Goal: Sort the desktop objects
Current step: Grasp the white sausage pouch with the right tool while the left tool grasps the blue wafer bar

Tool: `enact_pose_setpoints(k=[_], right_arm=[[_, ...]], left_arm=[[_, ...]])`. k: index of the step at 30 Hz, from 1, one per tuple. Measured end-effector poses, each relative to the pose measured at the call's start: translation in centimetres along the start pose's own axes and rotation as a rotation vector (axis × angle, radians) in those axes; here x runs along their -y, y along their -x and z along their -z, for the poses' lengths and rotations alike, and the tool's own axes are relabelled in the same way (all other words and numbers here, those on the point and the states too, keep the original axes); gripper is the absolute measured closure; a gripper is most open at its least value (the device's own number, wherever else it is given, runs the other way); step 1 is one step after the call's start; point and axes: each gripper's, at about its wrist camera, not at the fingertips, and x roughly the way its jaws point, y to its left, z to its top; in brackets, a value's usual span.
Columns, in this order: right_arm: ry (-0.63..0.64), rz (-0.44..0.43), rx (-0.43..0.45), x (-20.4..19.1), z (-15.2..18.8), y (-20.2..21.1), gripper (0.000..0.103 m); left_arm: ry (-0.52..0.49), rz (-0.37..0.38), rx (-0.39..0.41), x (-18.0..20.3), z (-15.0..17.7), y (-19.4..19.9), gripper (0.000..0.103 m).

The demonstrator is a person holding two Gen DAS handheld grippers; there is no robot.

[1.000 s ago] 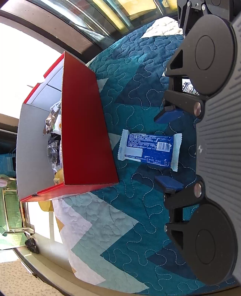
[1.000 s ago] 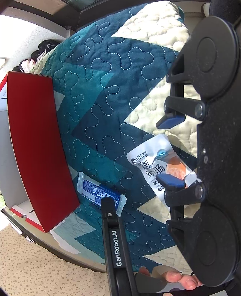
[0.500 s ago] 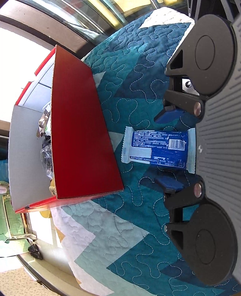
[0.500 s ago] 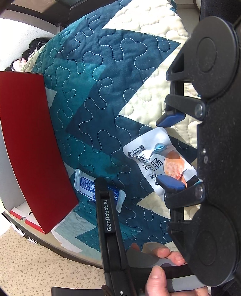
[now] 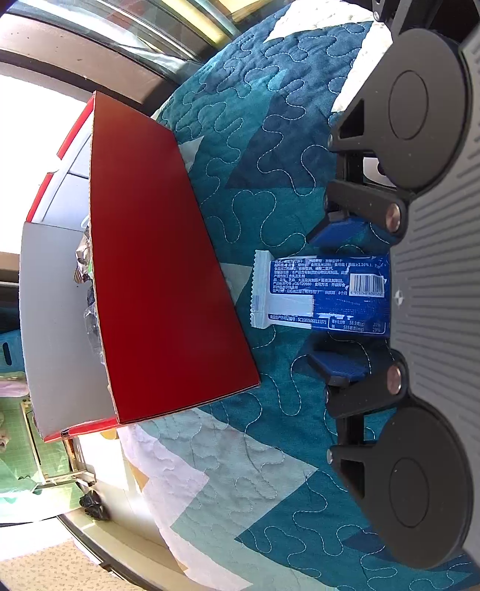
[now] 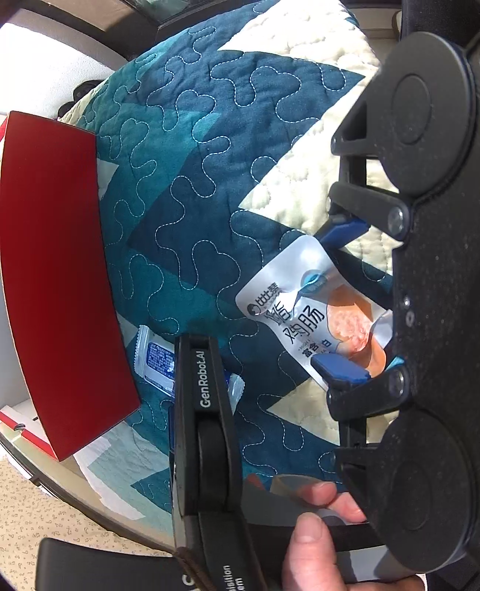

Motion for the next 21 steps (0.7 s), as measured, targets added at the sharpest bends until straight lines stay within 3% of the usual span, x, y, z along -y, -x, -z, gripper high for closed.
enact_pose_setpoints(k=[7,10,11,16,21], right_arm=[[0.048,-0.003,0.013,0.0,0.2,0.0,0.045],[0.040,-0.016,0.013,0.3,0.1,0.1,0.053],[0.034,-0.024,0.015,0.5,0.1,0.2,0.059],[0.017,-0.045,0.014,1.1,-0.1,0.3,0.060],[-0.006,-0.041,0.018,2.0,-0.3,0.6,0.060]], left_arm=[[-0.015,-0.028,0.021,0.5,0.2,-0.1,0.041],[-0.015,-0.031,0.023,0.6,0.2,-0.1,0.042],[-0.017,-0.030,0.023,0.6,0.2,-0.1,0.045],[-0.048,-0.015,0.019,1.2,0.2,0.2,0.065],[-0.041,-0.016,0.000,1.3,0.1,0.3,0.068]])
